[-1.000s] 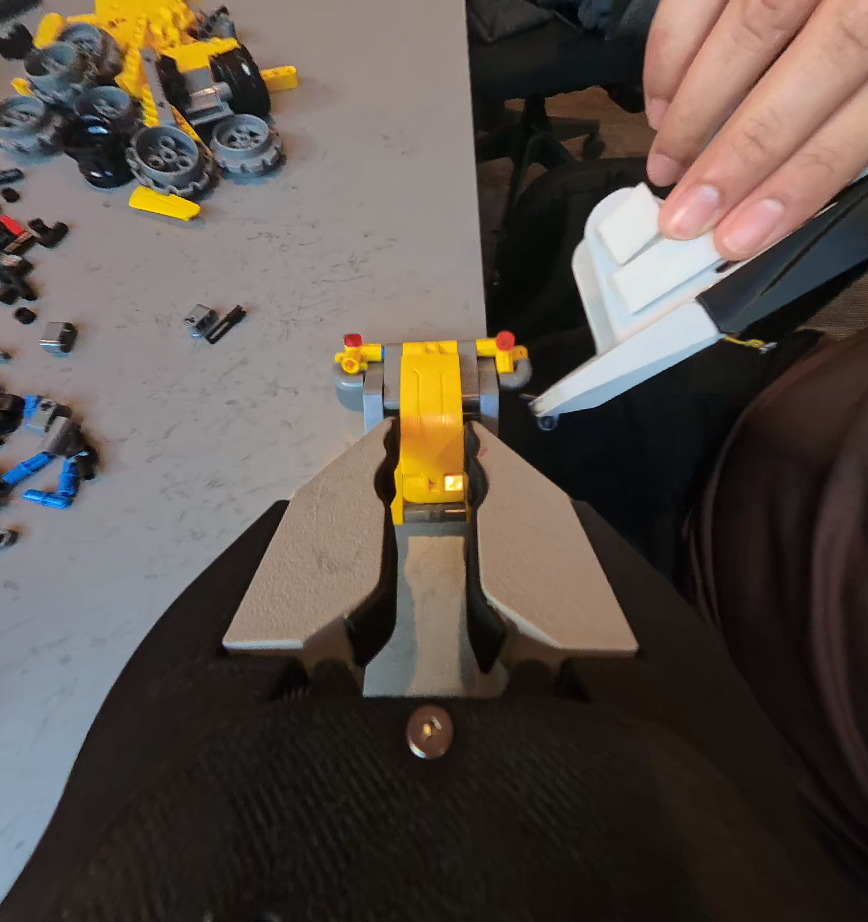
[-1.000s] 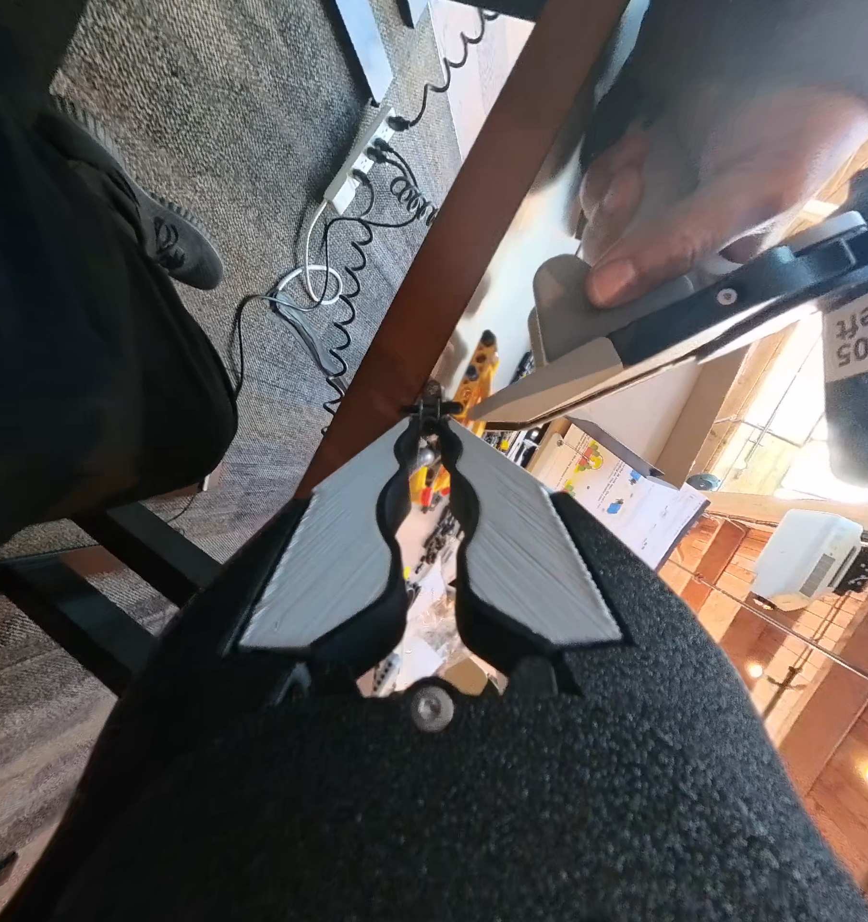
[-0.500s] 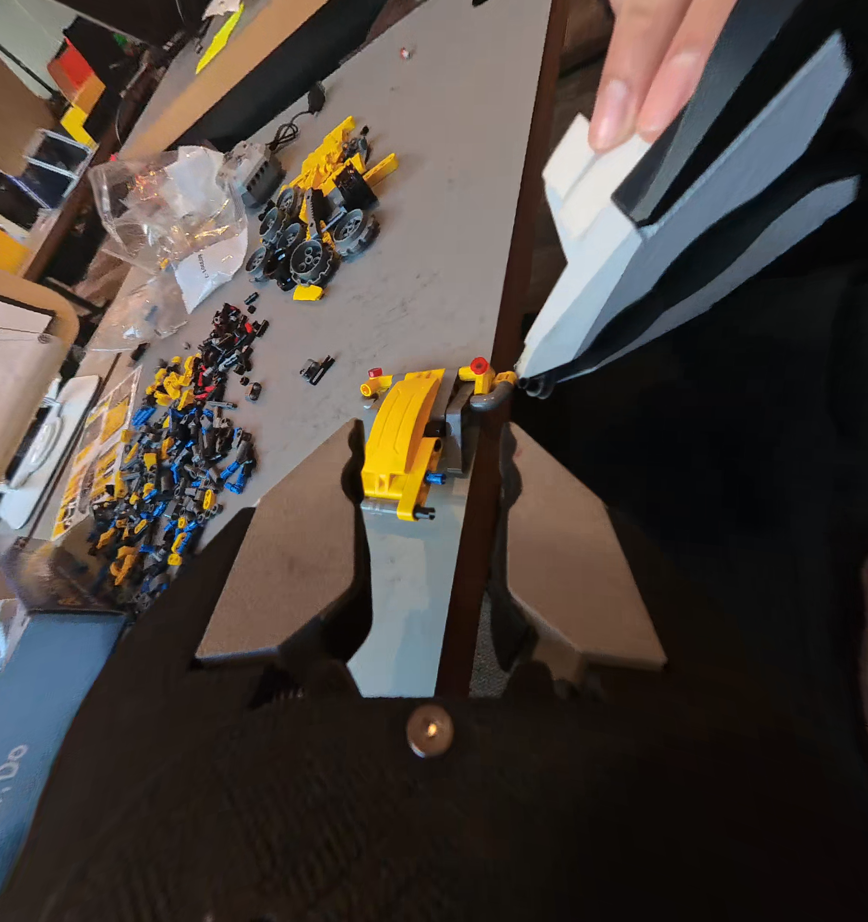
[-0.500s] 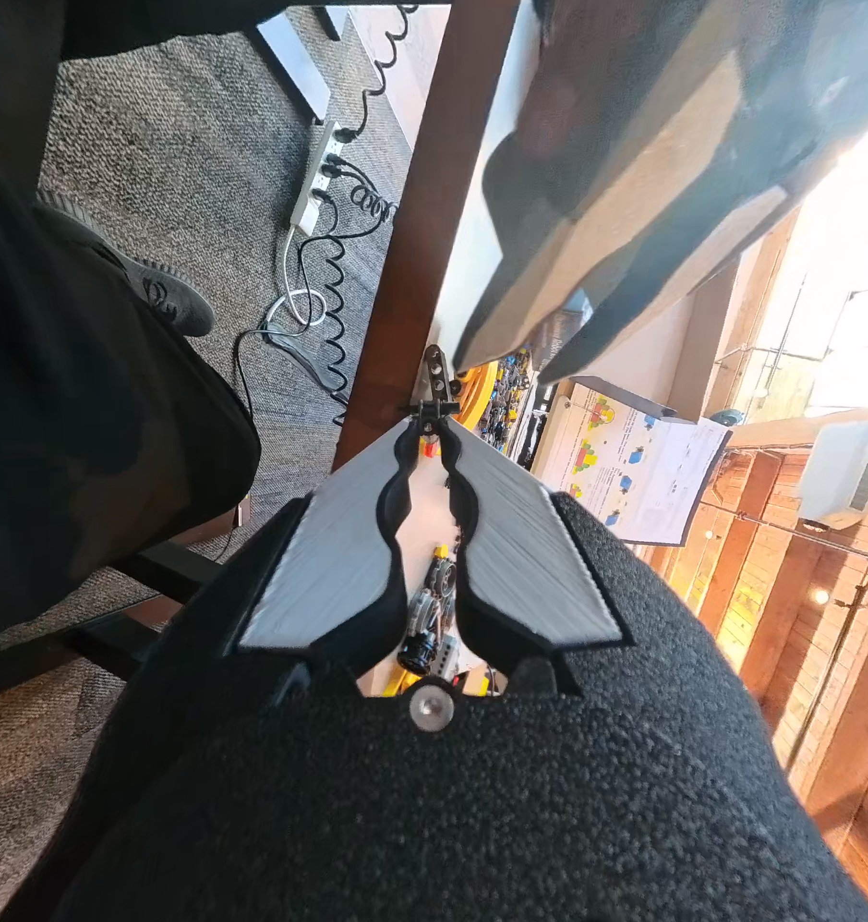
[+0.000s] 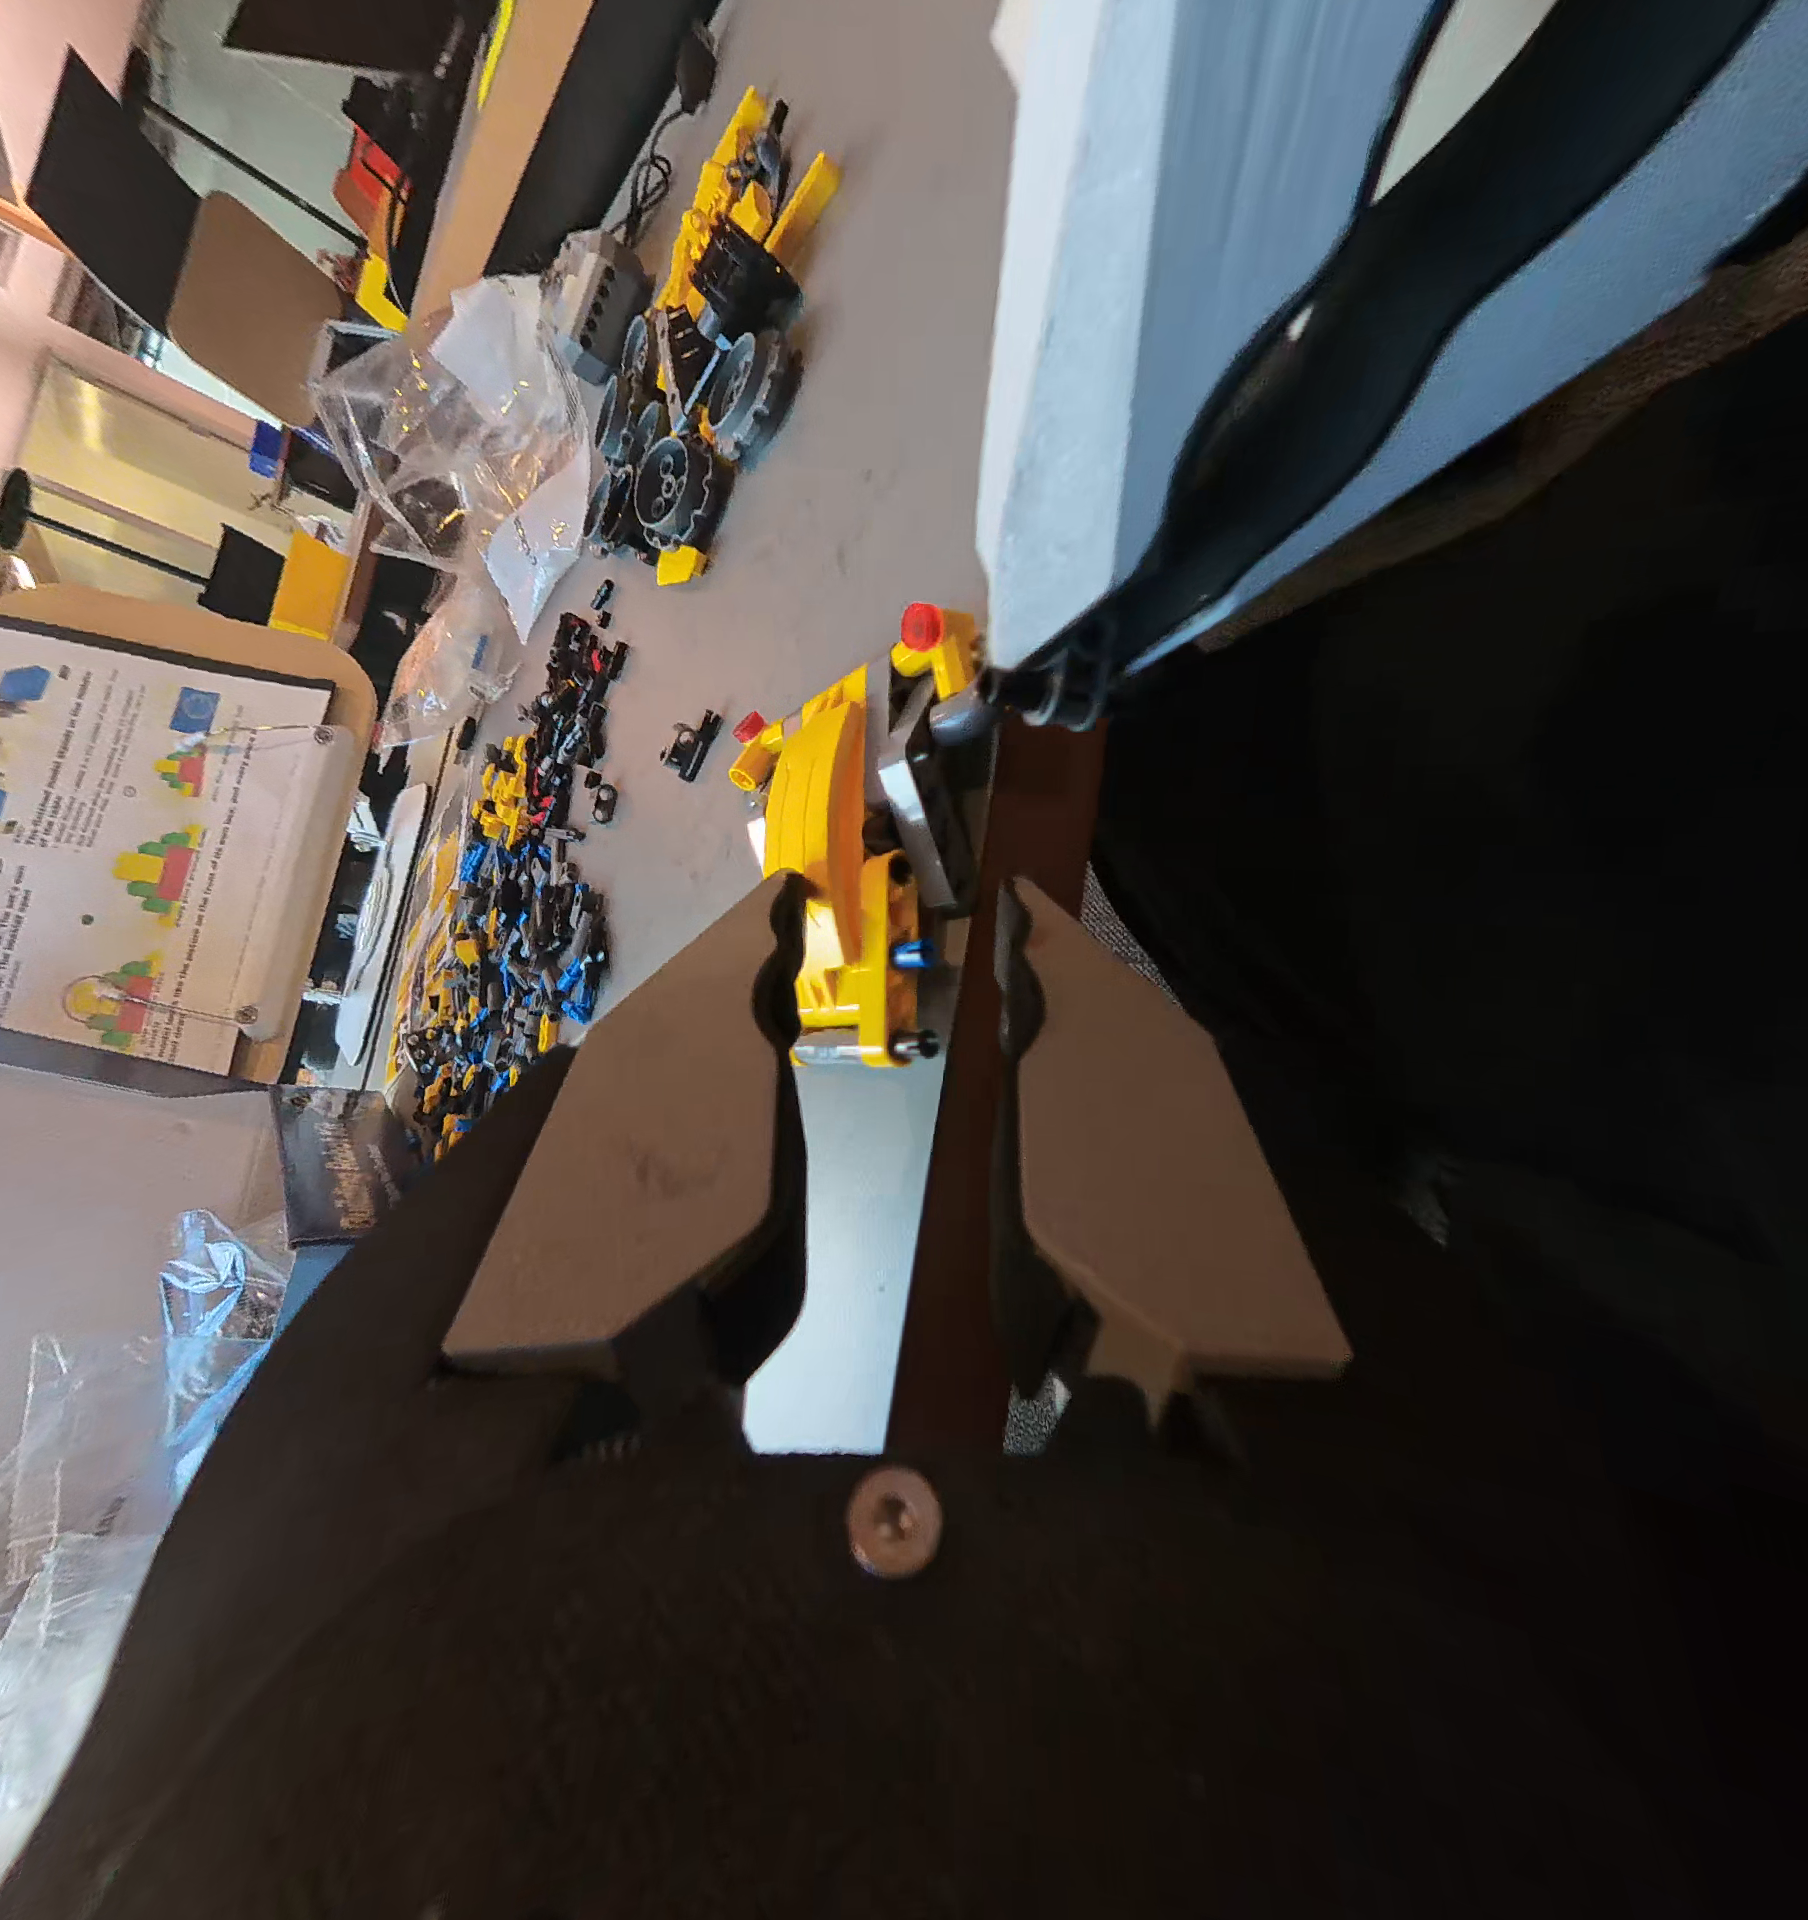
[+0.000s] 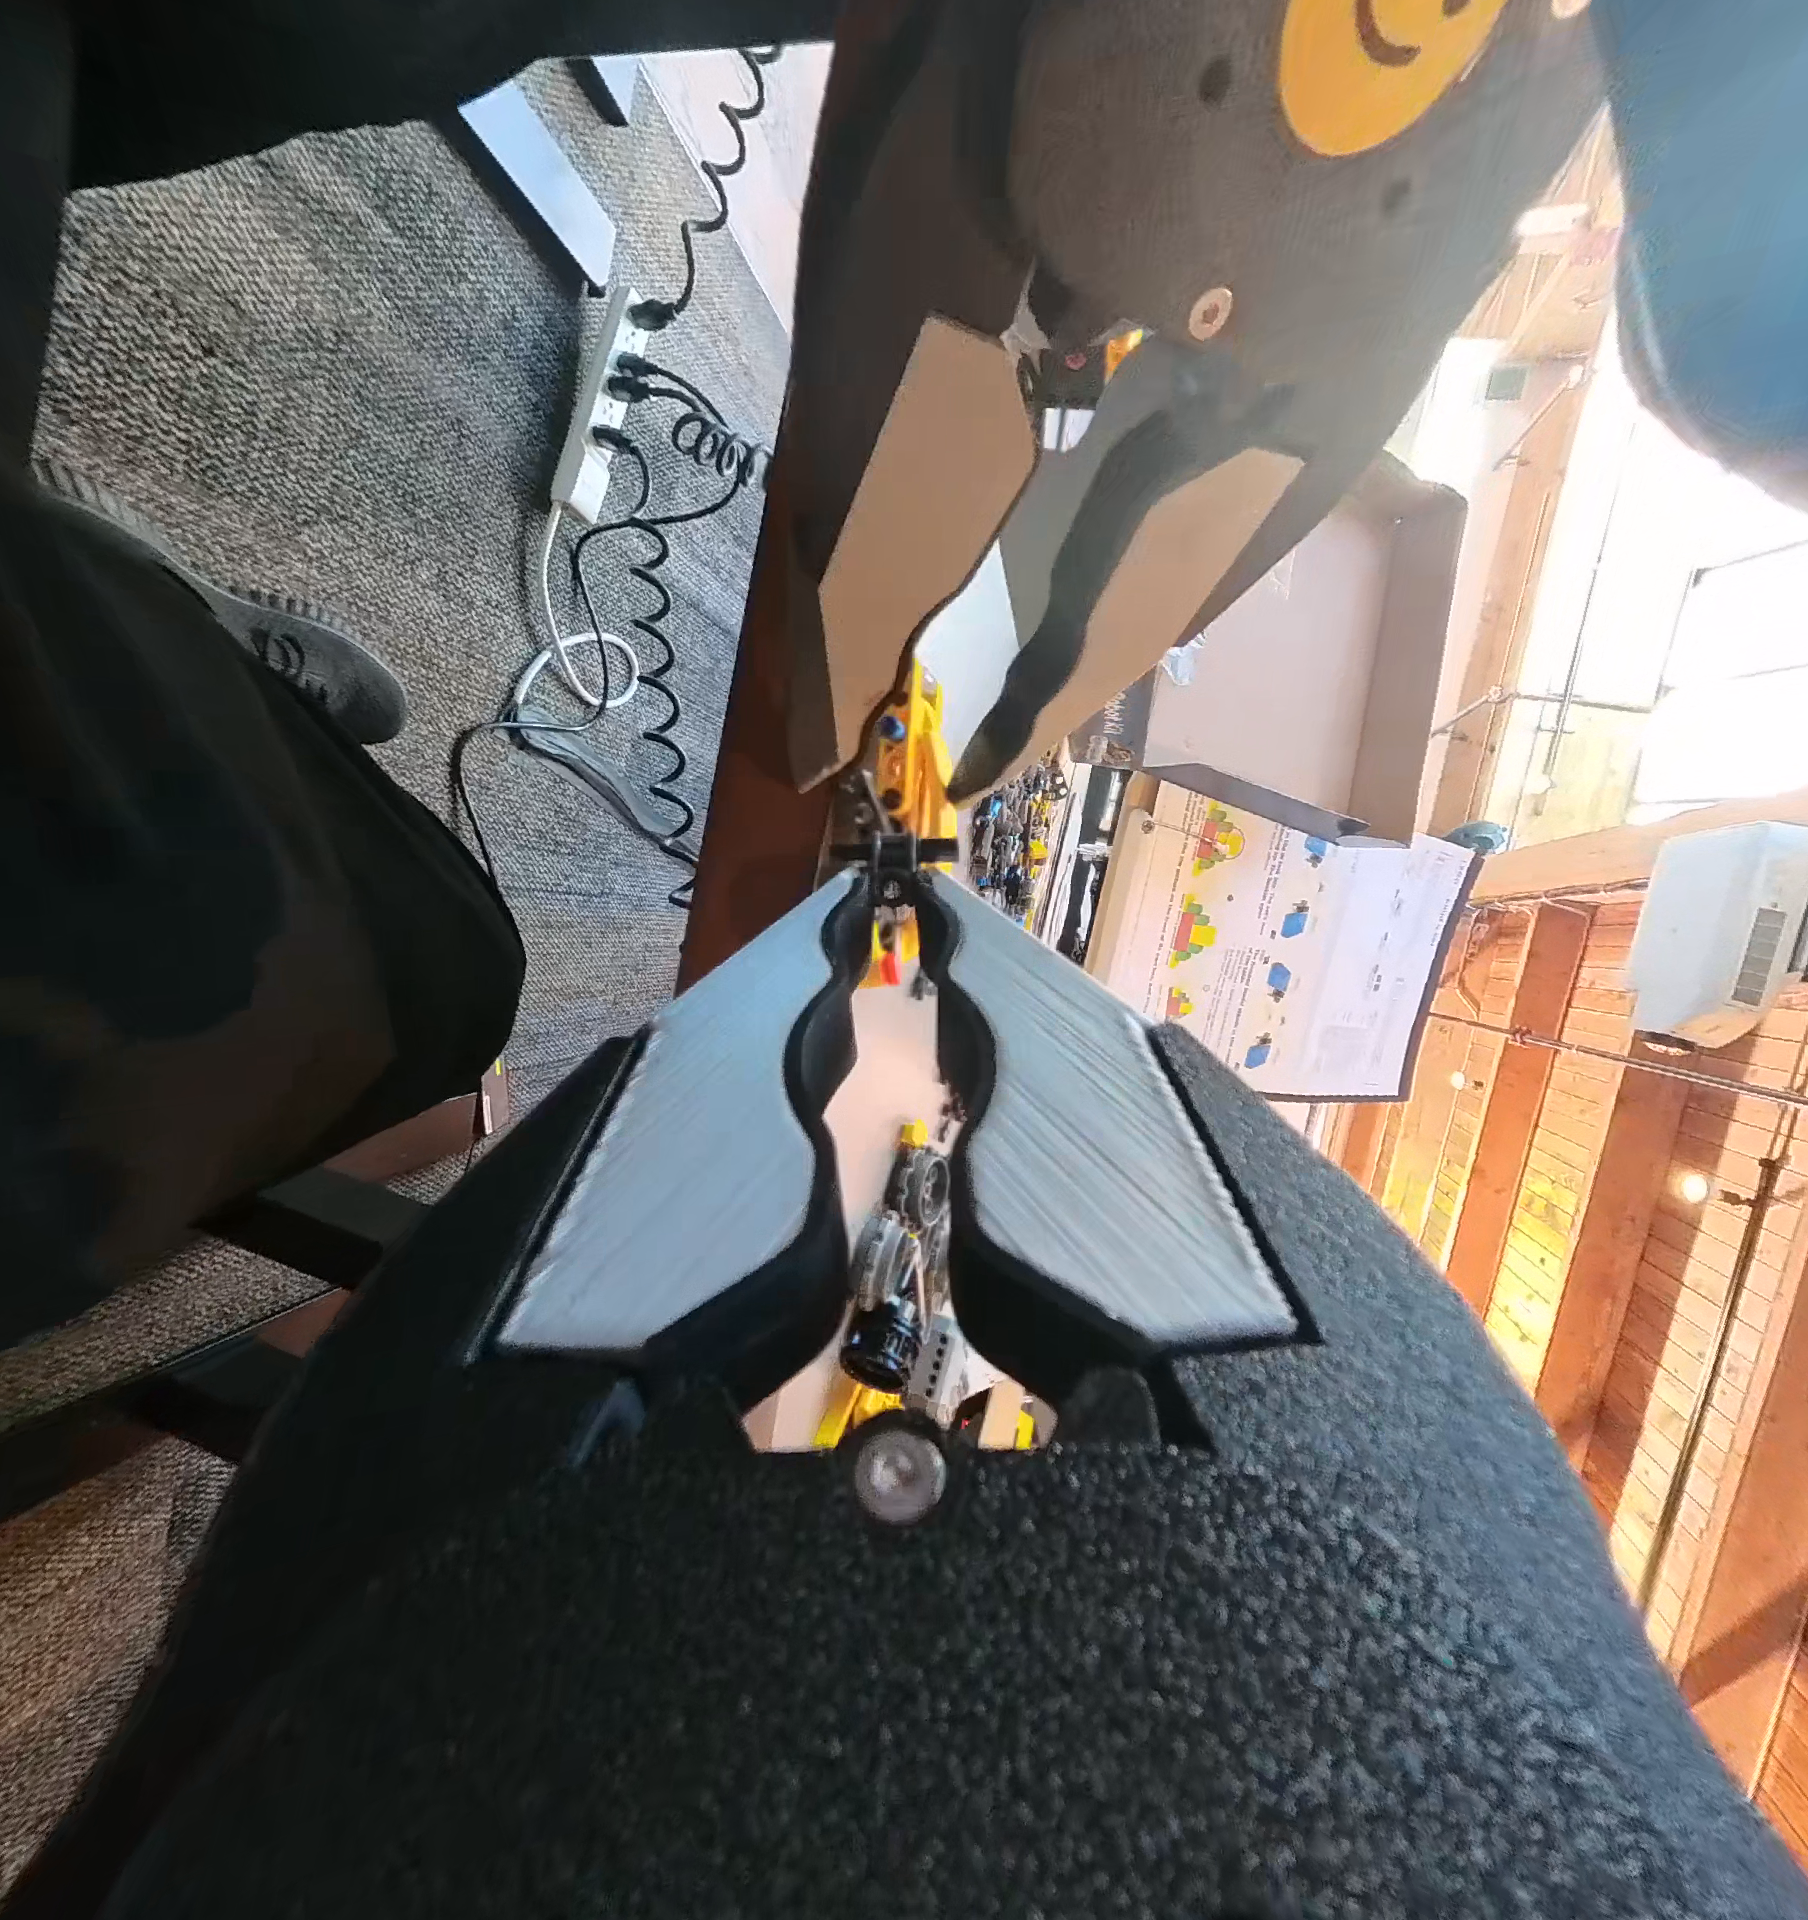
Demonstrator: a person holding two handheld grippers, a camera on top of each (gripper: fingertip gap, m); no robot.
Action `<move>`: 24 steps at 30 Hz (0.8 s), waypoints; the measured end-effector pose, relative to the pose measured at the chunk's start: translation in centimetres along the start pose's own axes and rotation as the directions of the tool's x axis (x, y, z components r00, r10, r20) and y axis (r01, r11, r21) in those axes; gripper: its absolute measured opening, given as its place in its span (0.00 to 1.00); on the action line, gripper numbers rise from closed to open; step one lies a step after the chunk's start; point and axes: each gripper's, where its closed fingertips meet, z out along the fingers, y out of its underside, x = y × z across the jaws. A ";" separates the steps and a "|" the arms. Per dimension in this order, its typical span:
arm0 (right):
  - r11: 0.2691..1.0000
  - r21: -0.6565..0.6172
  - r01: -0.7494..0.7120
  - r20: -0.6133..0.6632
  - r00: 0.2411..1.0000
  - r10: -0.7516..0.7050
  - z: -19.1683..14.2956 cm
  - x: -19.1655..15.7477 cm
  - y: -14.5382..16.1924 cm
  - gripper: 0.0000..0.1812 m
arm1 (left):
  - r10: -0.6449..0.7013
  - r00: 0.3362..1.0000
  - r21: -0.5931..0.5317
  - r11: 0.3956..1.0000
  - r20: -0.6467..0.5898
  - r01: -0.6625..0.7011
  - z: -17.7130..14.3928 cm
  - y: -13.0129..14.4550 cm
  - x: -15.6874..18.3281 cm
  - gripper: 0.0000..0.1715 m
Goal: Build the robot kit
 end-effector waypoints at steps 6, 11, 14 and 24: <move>1.000 -0.001 0.000 -0.015 1.000 -0.001 -0.1 0.1 0.5 0.02 | -0.032 0.999 0.016 0.999 0.003 0.032 -0.1 -0.2 0.0 0.17; 1.000 -0.014 0.023 -0.031 0.999 -0.023 0.2 -0.1 1.2 0.02 | -0.027 0.999 0.028 0.999 0.018 0.027 -0.5 -0.1 0.2 0.16; 0.997 -0.001 0.071 -0.031 0.997 -0.071 0.7 -0.5 0.6 0.02 | -0.032 0.999 0.038 0.999 0.009 0.032 -0.6 -0.3 0.5 0.16; 1.000 -0.003 -0.027 -0.132 0.991 0.026 0.4 2.5 2.0 0.02 | -0.065 0.997 0.058 0.996 -0.042 0.067 -1.0 -0.1 0.2 0.16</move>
